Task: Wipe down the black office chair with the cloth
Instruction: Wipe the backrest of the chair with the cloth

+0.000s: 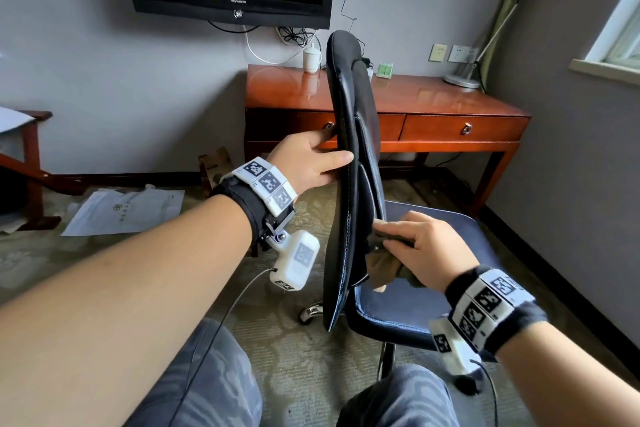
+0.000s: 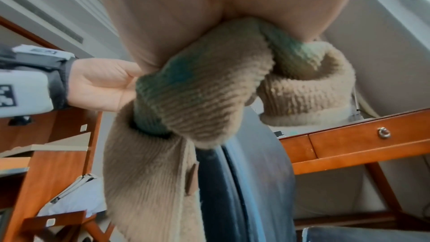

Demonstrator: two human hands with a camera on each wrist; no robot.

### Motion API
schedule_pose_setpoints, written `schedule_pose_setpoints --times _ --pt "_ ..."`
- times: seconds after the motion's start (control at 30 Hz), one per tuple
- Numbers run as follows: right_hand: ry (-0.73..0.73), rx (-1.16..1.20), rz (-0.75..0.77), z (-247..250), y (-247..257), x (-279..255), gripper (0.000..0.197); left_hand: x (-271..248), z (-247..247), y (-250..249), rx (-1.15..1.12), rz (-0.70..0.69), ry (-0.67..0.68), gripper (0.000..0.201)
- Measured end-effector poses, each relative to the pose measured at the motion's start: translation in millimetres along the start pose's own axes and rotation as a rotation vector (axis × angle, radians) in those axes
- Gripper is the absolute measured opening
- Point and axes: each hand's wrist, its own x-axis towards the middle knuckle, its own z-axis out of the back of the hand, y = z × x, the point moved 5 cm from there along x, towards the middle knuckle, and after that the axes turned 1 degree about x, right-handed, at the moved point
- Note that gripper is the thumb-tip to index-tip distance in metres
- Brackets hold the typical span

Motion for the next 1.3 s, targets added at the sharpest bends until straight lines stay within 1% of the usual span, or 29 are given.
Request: schedule_pose_setpoints --times 0.07,0.13,0.23,0.3,0.37,0.47,0.53,0.6,0.7,0.73,0.8,0.87,1.0,1.03,1.13,1.17,1.23,1.3 --pt "-0.045 0.019 0.02 6 5 0 0.034 1 0 0 -0.028 -0.018 0.0 0.063" --pt "-0.057 0.044 0.075 7 23 9 0.035 1 0 0 -0.051 -0.031 0.016 0.062" --pt "-0.036 0.044 0.169 8 58 30 0.036 5 0 5 -0.134 -0.004 0.061 0.077" --pt "-0.022 -0.017 0.201 5 67 42 0.036 10 1 6 -0.163 -0.001 0.095 0.083" --pt "-0.016 -0.045 0.168 -2 61 50 0.036 13 3 8 -0.164 0.022 0.12 0.085" --pt "-0.055 0.049 0.062 -12 46 48 0.034 15 4 13 -0.132 0.056 0.151 0.086" --pt "-0.072 0.068 0.026 -18 40 46 0.033 17 5 16 -0.102 0.048 0.153 0.089" --pt "-0.029 0.032 -0.003 -26 36 44 0.033 18 5 17 -0.065 0.03 0.145 0.093" --pt "0.097 -0.041 -0.059 -37 32 40 0.034 18 7 16 -0.029 0.021 0.128 0.093" --pt "0.099 -0.045 -0.068 -36 33 39 0.033 17 6 14 -0.004 0.015 0.131 0.092" --pt "0.025 0.012 -0.059 -24 40 37 0.033 14 6 11 0.077 -0.011 0.151 0.093" --pt "-0.053 0.119 -0.044 -8 50 39 0.032 12 7 11 0.13 -0.023 0.16 0.094" --pt "-0.131 0.177 -0.004 9 55 54 0.031 13 9 9 0.201 -0.053 0.111 0.091" --pt "-0.138 0.184 0.002 8 52 56 0.031 13 9 9 0.197 -0.052 0.112 0.088" --pt "-0.155 0.241 0.005 -6 40 54 0.032 18 9 16 0.059 -0.005 0.143 0.08" --pt "-0.151 0.257 0.005 -13 35 51 0.032 17 9 16 0.053 0.002 0.141 0.079" --pt "-0.108 0.261 -0.014 -30 23 44 0.032 17 9 18 0.042 0.018 0.142 0.079" --pt "-0.033 0.207 -0.049 -48 12 38 0.032 17 9 22 0.017 0.043 0.138 0.078"
